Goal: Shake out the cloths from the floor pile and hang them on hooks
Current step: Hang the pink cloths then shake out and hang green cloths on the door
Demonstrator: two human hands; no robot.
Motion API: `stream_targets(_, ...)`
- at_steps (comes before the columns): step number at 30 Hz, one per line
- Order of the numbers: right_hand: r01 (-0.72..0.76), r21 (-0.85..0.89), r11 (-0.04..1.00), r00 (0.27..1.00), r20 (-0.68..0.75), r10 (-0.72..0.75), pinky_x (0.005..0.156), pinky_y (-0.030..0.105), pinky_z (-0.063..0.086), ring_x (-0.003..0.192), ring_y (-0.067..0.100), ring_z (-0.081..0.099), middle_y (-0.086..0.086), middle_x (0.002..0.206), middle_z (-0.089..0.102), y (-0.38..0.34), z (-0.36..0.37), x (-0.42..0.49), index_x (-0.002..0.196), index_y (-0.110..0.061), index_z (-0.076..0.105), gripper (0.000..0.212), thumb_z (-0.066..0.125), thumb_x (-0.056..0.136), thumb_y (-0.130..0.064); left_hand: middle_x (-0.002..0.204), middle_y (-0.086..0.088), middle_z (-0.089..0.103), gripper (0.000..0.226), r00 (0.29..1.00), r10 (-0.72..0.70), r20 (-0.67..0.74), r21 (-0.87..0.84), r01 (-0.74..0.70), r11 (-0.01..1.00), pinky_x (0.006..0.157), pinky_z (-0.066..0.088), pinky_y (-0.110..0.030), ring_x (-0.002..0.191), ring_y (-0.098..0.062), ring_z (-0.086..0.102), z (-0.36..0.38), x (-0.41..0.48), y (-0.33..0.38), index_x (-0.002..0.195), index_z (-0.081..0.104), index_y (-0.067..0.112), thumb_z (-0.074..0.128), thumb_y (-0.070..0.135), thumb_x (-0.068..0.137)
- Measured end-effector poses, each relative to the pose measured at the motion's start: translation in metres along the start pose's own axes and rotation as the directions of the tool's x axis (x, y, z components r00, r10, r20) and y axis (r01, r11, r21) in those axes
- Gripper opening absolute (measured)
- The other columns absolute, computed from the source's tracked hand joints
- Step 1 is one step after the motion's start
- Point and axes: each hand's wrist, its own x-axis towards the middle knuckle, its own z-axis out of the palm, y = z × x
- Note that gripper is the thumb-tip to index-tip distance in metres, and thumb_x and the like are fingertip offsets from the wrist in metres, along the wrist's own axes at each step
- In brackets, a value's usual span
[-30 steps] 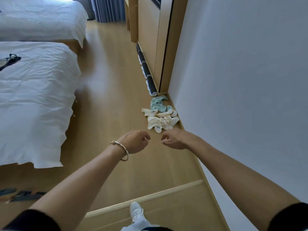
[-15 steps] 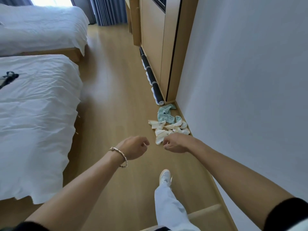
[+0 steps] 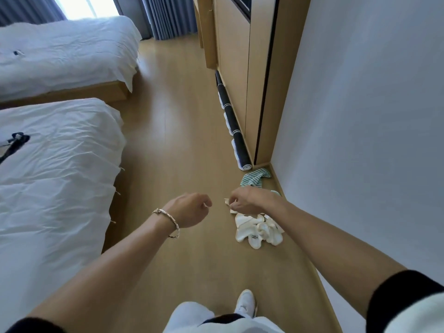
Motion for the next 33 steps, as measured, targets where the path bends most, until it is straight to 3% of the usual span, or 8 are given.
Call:
stream_targets(2, -0.018, 0.033, 0.999, 1.000, 0.010, 0.018, 0.056, 0.022, 0.040, 0.087, 0.021, 0.056, 0.005, 0.111, 0.063, 0.021, -0.012, 0.013, 0.124, -0.013, 0.060, 0.038, 0.037, 0.095, -0.017, 0.119, 0.004, 0.064, 0.031, 1.000, -0.002, 0.029, 0.021, 0.001, 1.000, 0.092, 0.042, -0.025, 0.110, -0.018, 0.057, -0.007, 0.030, 0.008, 0.117, 0.060, 0.032, 0.042, 0.028, 0.092)
stream_targets(7, -0.084, 0.119, 0.989, 0.995, -0.039, 0.089, 0.080, 0.029, 0.044, 0.110, 0.025, 0.057, 0.006, 0.128, 0.061, 0.076, -0.032, 0.043, 0.124, -0.015, 0.063, 0.037, 0.040, 0.094, -0.019, 0.119, 0.002, 0.064, 0.031, 0.991, 0.095, 0.092, 0.051, -0.100, 0.994, 0.093, 0.044, -0.027, 0.110, -0.019, 0.058, -0.022, 0.095, 0.032, 0.119, 0.059, 0.028, 0.041, 0.026, 0.094)
stream_targets(11, -0.167, 0.176, 0.970, 0.986, 0.009, 0.168, 0.077, 0.030, 0.045, 0.108, 0.024, 0.058, 0.006, 0.125, 0.061, 0.113, -0.047, 0.070, 0.121, -0.014, 0.064, 0.035, 0.041, 0.094, -0.021, 0.119, 0.000, 0.064, 0.031, 0.972, 0.166, 0.165, 0.069, -0.179, 0.981, 0.092, 0.046, -0.030, 0.109, -0.020, 0.058, -0.028, 0.149, 0.041, 0.119, 0.059, 0.026, 0.040, 0.025, 0.094)
stream_targets(15, -0.250, 0.256, 0.934, 0.967, 0.010, 0.256, 0.089, 0.041, 0.051, 0.105, 0.028, 0.061, 0.009, 0.118, 0.066, 0.148, -0.068, 0.107, 0.112, -0.010, 0.066, 0.033, 0.043, 0.090, -0.019, 0.119, 0.002, 0.063, 0.032, 0.952, 0.214, 0.217, 0.052, -0.230, 0.972, 0.092, 0.045, -0.030, 0.108, -0.019, 0.058, -0.041, 0.225, 0.039, 0.119, 0.059, 0.028, 0.039, 0.025, 0.094)
stream_targets(20, -0.330, 0.346, 0.878, 0.937, 0.007, 0.350, 0.087, 0.039, 0.047, 0.109, 0.031, 0.058, 0.014, 0.122, 0.063, 0.183, -0.117, 0.164, 0.117, -0.003, 0.063, 0.036, 0.042, 0.092, -0.018, 0.119, 0.002, 0.062, 0.031, 0.938, 0.262, 0.226, -0.007, -0.267, 0.964, 0.089, 0.042, -0.028, 0.108, -0.018, 0.057, -0.070, 0.328, 0.026, 0.118, 0.059, 0.027, 0.039, 0.023, 0.095)
stream_targets(23, -0.374, 0.378, 0.847, 0.922, 0.057, 0.382, 0.079, 0.033, 0.044, 0.107, 0.028, 0.058, 0.011, 0.123, 0.062, 0.196, -0.139, 0.212, 0.118, -0.007, 0.063, 0.035, 0.041, 0.093, -0.018, 0.118, 0.001, 0.063, 0.030, 0.927, 0.247, 0.282, -0.039, -0.246, 0.968, 0.090, 0.043, -0.028, 0.107, -0.020, 0.058, -0.071, 0.382, 0.004, 0.117, 0.060, 0.026, 0.040, 0.021, 0.094)
stream_targets(27, -0.403, 0.486, 0.776, 0.905, 0.083, 0.418, 0.093, 0.034, 0.046, 0.110, 0.021, 0.055, 0.001, 0.126, 0.059, 0.220, -0.142, 0.279, 0.116, -0.020, 0.063, 0.032, 0.041, 0.093, -0.023, 0.115, -0.002, 0.064, 0.030, 0.917, 0.182, 0.354, -0.072, -0.167, 0.983, 0.087, 0.041, -0.026, 0.107, -0.021, 0.058, -0.046, 0.447, -0.028, 0.117, 0.060, 0.023, 0.042, 0.019, 0.094)
stream_targets(33, -0.433, 0.519, 0.737, 0.900, 0.203, 0.386, 0.089, 0.034, 0.048, 0.102, 0.017, 0.058, -0.001, 0.115, 0.063, 0.271, -0.079, 0.384, 0.111, -0.020, 0.064, 0.028, 0.043, 0.093, -0.025, 0.113, -0.001, 0.066, 0.033, 0.912, 0.068, 0.405, -0.118, -0.022, 0.993, 0.082, 0.043, -0.027, 0.102, -0.022, 0.061, 0.050, 0.506, -0.063, 0.122, 0.055, 0.027, 0.038, 0.023, 0.095)
